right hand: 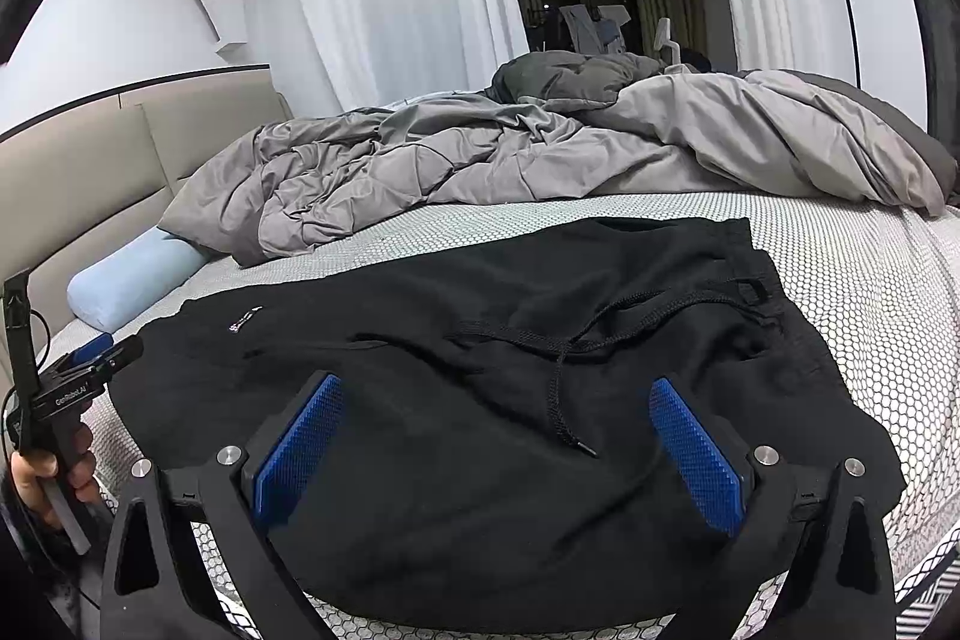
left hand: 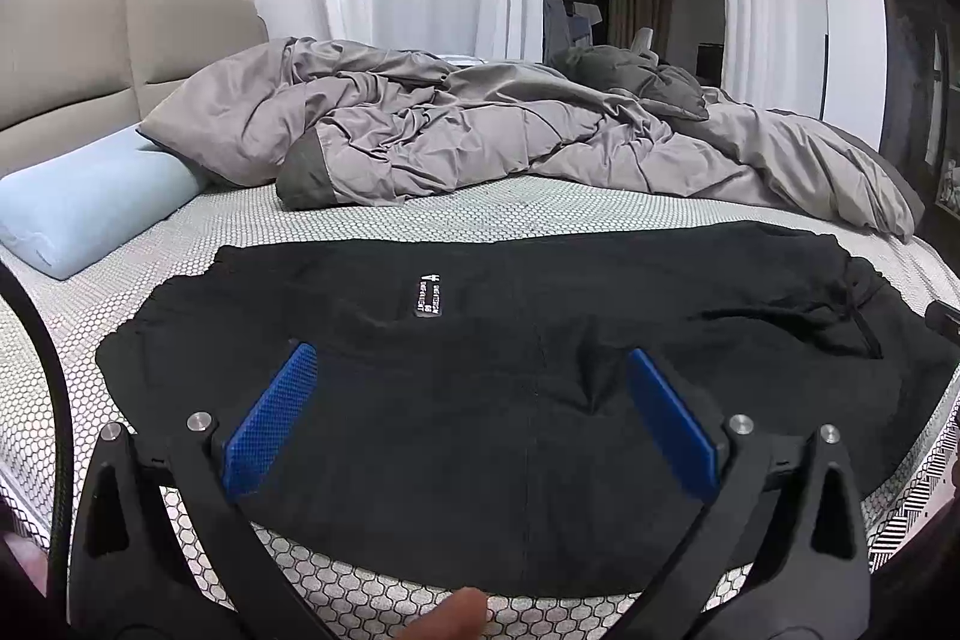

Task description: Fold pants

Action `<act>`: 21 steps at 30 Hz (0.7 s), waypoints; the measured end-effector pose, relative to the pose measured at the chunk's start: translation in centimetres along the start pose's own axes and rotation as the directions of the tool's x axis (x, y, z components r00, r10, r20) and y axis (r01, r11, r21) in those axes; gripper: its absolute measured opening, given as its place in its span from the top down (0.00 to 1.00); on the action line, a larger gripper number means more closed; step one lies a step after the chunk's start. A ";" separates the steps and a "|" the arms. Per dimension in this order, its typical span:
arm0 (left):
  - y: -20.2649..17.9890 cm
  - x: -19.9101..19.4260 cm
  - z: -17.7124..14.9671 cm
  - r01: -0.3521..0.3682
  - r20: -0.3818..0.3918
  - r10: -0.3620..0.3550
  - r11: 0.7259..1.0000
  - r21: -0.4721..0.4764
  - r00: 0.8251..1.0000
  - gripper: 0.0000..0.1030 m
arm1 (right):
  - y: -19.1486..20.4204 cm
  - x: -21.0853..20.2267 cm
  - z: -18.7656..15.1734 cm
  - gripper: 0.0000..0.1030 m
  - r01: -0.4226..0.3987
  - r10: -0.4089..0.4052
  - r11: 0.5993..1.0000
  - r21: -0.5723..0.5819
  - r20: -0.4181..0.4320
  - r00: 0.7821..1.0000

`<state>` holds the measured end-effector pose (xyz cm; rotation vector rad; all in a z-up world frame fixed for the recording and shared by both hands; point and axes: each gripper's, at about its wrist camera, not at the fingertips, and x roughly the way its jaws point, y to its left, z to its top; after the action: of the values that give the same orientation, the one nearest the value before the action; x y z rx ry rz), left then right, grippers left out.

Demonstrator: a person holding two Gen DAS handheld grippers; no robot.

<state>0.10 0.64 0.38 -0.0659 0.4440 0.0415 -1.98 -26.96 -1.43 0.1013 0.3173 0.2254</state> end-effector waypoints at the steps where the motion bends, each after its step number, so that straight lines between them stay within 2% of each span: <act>1: 0.3 0.2 0.2 -0.003 0.005 0.003 1.000 -0.002 1.000 0.01 | 0.0 0.0 0.0 0.00 0.000 0.000 1.000 0.001 -0.002 1.000; 12: 1.0 -0.1 0.4 0.017 0.025 -0.016 0.999 -0.029 1.000 0.01 | -0.3 0.1 0.1 0.00 0.019 -0.018 1.000 -0.014 0.011 1.000; 21: 2.1 -0.2 0.2 0.021 0.000 -0.021 0.999 -0.049 1.000 0.01 | -0.3 0.3 0.2 0.00 0.045 -0.045 0.999 -0.020 0.011 0.999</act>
<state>-0.15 2.69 0.55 -0.1186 0.4428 0.0320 -1.58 -27.24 -1.34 0.0754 0.3067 0.1831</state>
